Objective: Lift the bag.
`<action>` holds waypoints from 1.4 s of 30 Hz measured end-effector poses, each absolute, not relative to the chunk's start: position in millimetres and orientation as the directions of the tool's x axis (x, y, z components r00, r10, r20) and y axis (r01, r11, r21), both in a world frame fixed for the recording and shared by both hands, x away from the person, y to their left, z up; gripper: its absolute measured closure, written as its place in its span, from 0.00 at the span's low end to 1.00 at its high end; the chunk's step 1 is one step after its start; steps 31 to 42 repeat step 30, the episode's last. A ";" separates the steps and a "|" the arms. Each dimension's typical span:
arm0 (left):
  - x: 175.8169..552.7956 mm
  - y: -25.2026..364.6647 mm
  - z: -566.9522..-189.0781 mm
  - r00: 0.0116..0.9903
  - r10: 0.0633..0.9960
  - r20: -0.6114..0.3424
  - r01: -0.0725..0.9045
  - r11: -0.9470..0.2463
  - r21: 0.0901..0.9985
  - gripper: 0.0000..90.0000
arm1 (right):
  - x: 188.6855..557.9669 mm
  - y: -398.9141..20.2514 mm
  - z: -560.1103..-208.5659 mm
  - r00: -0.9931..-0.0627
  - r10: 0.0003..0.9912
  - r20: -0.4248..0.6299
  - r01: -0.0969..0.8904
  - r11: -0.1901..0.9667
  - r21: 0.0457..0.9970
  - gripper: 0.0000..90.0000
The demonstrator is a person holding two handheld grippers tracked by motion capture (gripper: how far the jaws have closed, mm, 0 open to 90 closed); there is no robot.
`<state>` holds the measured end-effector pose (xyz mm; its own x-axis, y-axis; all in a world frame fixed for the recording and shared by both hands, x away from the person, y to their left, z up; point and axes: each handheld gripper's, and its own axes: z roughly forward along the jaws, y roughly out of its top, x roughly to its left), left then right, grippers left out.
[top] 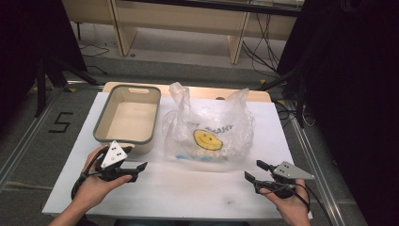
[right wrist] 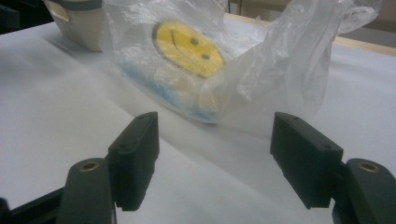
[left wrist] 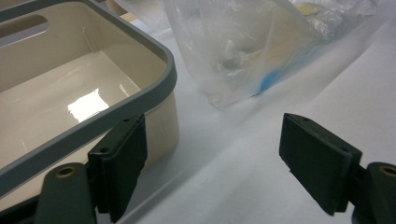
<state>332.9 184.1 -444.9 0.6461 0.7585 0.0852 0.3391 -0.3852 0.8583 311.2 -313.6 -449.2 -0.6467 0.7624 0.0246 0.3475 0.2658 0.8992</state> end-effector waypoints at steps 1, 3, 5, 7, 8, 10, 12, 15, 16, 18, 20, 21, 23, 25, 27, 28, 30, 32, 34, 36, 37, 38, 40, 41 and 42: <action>333.0 184.2 -445.8 0.645 0.760 0.088 0.340 -0.387 0.857 0.26 | 310.7 -314.1 -450.2 -0.643 0.766 0.026 0.350 0.264 0.899 0.37; 333.0 184.3 -447.6 0.643 0.761 0.088 0.342 -0.388 0.856 0.26 | 310.2 -314.7 -451.3 -0.644 0.765 0.027 0.352 0.264 0.898 0.37; 332.9 184.6 -449.9 0.641 0.762 0.092 0.343 -0.391 0.854 0.26 | 310.2 -315.7 -452.5 -0.642 0.766 0.024 0.349 0.264 0.899 0.37; 332.2 184.3 -452.5 0.640 0.763 0.090 0.346 -0.391 0.853 0.26 | 309.7 -316.6 -454.3 -0.637 0.770 0.030 0.355 0.259 0.898 0.37; 331.9 183.8 -454.0 0.640 0.764 0.088 0.347 -0.389 0.853 0.26 | 309.7 -316.7 -455.1 -0.637 0.770 0.031 0.355 0.257 0.899 0.37; 331.3 183.4 -456.2 0.638 0.765 0.085 0.350 -0.387 0.853 0.26 | 309.7 -316.9 -457.3 -0.636 0.771 0.035 0.357 0.254 0.899 0.37; 330.4 183.2 -457.1 0.634 0.769 0.082 0.350 -0.380 0.856 0.26 | 309.8 -317.1 -458.3 -0.635 0.772 0.032 0.355 0.254 0.900 0.37; 330.1 185.0 -456.6 0.627 0.775 0.082 0.346 -0.371 0.862 0.26 | 308.4 -317.3 -458.9 -0.631 0.775 0.039 0.357 0.246 0.901 0.37; 330.2 185.6 -457.0 0.624 0.777 0.084 0.345 -0.371 0.862 0.26 | 308.3 -317.5 -459.1 -0.632 0.774 0.039 0.356 0.245 0.902 0.37; 330.1 185.8 -458.5 0.623 0.777 0.086 0.351 -0.376 0.857 0.26 | 308.4 -318.2 -459.5 -0.630 0.775 0.041 0.356 0.242 0.903 0.37; 329.9 185.2 -459.5 0.625 0.775 0.094 0.347 -0.383 0.856 0.26 | 308.3 -318.8 -459.9 -0.628 0.777 0.045 0.360 0.238 0.902 0.37; 329.6 185.0 -459.6 0.625 0.775 0.092 0.348 -0.381 0.857 0.26 | 308.2 -318.9 -460.3 -0.628 0.777 0.045 0.360 0.238 0.902 0.37; 329.6 184.7 -459.6 0.625 0.775 0.091 0.347 -0.380 0.858 0.26 | 308.4 -319.1 -461.1 -0.629 0.776 0.046 0.357 0.236 0.904 0.37; 329.6 184.6 -460.2 0.627 0.774 0.093 0.347 -0.385 0.855 0.26 | 307.9 -319.1 -461.6 -0.626 0.778 0.049 0.363 0.236 0.901 0.37; 329.7 184.6 -461.0 0.629 0.771 0.100 0.349 -0.395 0.850 0.26 | 308.0 -318.6 -462.6 -0.628 0.776 0.050 0.362 0.234 0.902 0.37; 329.8 184.2 -461.5 0.629 0.771 0.100 0.350 -0.396 0.849 0.26 | 307.9 -318.5 -462.7 -0.628 0.776 0.050 0.364 0.236 0.901 0.37; 329.9 183.6 -462.2 0.634 0.767 0.100 0.351 -0.401 0.846 0.26 | 307.7 -318.2 -463.2 -0.628 0.776 0.053 0.368 0.236 0.899 0.37; 329.9 183.6 -462.2 0.634 0.767 0.100 0.351 -0.401 0.846 0.26 | 307.7 -318.2 -463.2 -0.628 0.776 0.053 0.368 0.236 0.899 0.37; 329.9 183.6 -462.2 0.634 0.767 0.100 0.351 -0.401 0.846 0.26 | 307.7 -318.2 -463.2 -0.628 0.776 0.053 0.368 0.236 0.899 0.37; 329.9 183.6 -462.2 0.634 0.767 0.100 0.351 -0.401 0.846 0.26 | 307.7 -318.2 -463.2 -0.628 0.776 0.053 0.368 0.236 0.899 0.37; 329.9 183.6 -462.2 0.634 0.767 0.100 0.351 -0.401 0.846 0.26 | 307.7 -318.2 -463.2 -0.628 0.776 0.053 0.368 0.236 0.899 0.37; 329.9 183.6 -462.2 0.634 0.767 0.100 0.351 -0.401 0.846 0.26 | 307.7 -318.2 -463.2 -0.628 0.776 0.053 0.368 0.236 0.899 0.37; 329.9 183.6 -462.2 0.634 0.767 0.100 0.351 -0.401 0.846 0.26 | 307.7 -318.2 -463.2 -0.628 0.776 0.053 0.368 0.236 0.899 0.37; 329.9 183.6 -462.2 0.634 0.767 0.100 0.351 -0.401 0.846 0.26 | 307.7 -318.2 -463.2 -0.628 0.776 0.053 0.368 0.236 0.899 0.37; 329.9 183.6 -462.2 0.634 0.767 0.100 0.351 -0.401 0.846 0.26 | 307.7 -318.2 -463.2 -0.628 0.776 0.053 0.368 0.236 0.899 0.37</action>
